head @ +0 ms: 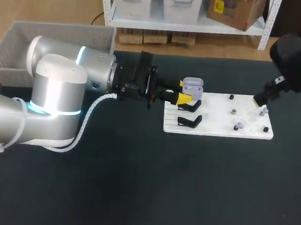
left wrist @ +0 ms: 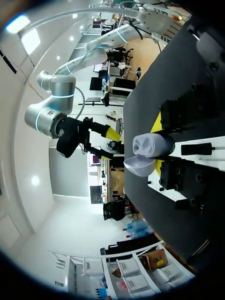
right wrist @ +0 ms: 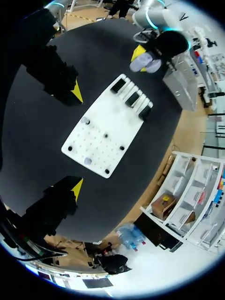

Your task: Pick up each earbud case from the left stands, insert the matching earbuds, close the lid, and place the case in the box.

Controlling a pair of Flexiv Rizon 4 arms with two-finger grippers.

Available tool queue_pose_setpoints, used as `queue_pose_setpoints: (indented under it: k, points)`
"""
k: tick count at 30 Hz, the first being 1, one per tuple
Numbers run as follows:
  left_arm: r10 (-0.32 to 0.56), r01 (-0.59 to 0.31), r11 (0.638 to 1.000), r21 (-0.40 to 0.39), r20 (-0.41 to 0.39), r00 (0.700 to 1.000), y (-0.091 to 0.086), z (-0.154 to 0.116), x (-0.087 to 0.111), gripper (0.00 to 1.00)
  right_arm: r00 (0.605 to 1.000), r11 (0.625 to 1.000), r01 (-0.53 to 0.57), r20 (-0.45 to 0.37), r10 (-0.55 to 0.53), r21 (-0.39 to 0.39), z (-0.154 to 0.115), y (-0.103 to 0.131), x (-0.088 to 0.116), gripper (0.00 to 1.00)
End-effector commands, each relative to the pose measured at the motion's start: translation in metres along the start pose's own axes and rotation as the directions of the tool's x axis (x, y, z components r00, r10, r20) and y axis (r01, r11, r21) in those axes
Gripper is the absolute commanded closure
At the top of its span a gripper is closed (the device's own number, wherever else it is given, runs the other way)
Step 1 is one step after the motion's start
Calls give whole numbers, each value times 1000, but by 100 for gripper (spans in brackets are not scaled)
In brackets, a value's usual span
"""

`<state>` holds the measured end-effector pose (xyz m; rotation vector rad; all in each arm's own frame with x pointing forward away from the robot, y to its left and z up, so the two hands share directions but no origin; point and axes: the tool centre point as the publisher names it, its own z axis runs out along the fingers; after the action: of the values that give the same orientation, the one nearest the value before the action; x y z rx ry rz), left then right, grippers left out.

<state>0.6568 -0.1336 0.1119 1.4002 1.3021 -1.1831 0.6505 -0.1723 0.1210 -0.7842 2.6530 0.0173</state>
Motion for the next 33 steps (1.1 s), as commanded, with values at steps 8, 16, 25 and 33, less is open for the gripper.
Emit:
queue_pose_setpoints:
  k: [8,16,25,33]
  points:
    - [-1,1,1000,1,-2,1000,1,0,0,100,989,979,-3,-145,33,205,57,-12,-4,0]
    - [-1,1,1000,1,-2,1000,1,0,0,100,984,988,-10,-172,37,156,73,-18,2,52]
    - [-1,1,1000,1,-2,1000,1,0,0,100,981,991,-23,-188,48,133,85,-25,10,54]
    - [-1,1,1000,1,-2,1000,1,0,0,100,978,992,-35,-199,58,117,97,-31,13,51]
